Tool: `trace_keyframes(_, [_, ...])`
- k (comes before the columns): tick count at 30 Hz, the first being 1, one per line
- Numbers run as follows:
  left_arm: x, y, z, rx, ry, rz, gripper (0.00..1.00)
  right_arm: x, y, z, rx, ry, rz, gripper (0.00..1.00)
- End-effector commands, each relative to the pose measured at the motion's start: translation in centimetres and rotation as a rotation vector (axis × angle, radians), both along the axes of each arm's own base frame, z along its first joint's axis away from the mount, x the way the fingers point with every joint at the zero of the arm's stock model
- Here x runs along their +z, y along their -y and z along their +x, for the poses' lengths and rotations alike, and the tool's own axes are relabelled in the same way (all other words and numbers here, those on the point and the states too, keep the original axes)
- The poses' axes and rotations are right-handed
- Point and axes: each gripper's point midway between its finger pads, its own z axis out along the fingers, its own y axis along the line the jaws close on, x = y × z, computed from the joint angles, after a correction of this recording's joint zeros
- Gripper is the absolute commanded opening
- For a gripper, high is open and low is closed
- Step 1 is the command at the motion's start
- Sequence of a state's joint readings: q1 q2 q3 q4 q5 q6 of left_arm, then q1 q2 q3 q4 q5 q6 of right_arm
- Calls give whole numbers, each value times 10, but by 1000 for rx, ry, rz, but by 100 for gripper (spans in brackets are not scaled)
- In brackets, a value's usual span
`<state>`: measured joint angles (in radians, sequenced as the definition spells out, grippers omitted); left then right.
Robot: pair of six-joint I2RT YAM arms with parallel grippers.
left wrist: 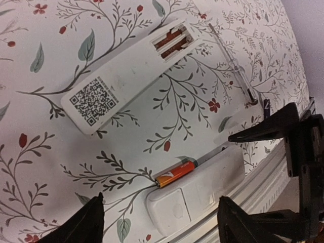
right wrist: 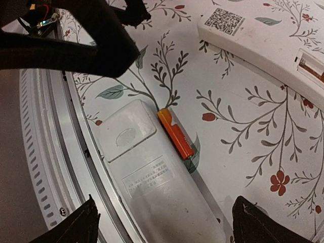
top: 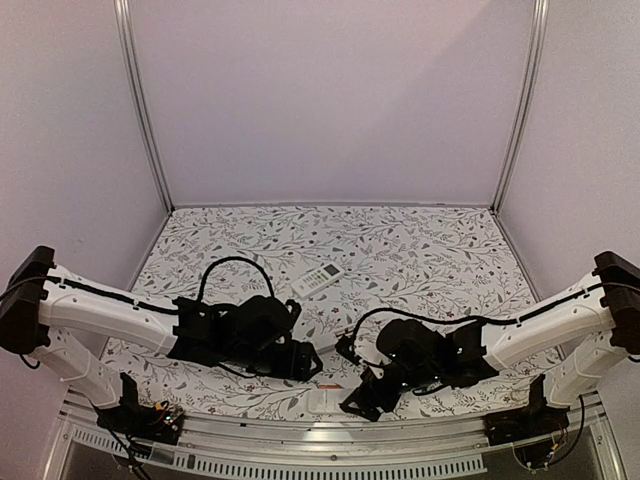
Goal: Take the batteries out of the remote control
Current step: Hold the remote control at the center of the board, then remove the battery cover from the remote control.
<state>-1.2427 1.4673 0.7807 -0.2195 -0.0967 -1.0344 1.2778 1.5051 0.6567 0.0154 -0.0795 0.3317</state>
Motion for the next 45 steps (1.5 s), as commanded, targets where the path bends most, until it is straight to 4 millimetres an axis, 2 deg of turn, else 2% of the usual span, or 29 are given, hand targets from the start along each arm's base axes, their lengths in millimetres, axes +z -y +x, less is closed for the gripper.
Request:
trace_keyframes(1, [-11, -7, -10, -10, -35, 45, 78, -14, -2, -5, 64, 58, -79, 90])
trace_keyframes(6, [-14, -9, -11, -12, -42, 55, 79, -27, -1, -6, 95, 93, -142, 90])
trace_keyframes(10, [-17, -11, -12, -13, -52, 62, 80, -36, -2, -2, 100, 142, -189, 86])
trace_keyframes(13, [-18, -11, -12, -12, -61, 54, 80, -40, -3, 0, 96, 164, -202, 80])
trace_keyframes(18, [-21, -9, -13, -28, -78, 33, 80, -42, -7, 4, 77, 177, -193, 64])
trace_keyframes(22, [-31, -11, -13, -26, -96, 35, 79, -43, -9, 3, 71, 169, -184, 58])
trace_keyframes(30, [-38, -1, -13, -90, -102, 25, 77, -44, -11, 3, 70, 171, -163, 47])
trace_keyframes(41, [-53, 7, -8, -153, -103, 58, 74, -44, -10, 2, 83, 178, -152, 42])
trace_keyframes(45, [-64, 2, -10, -163, -117, 105, 74, -43, -11, 2, 81, 179, -149, 41])
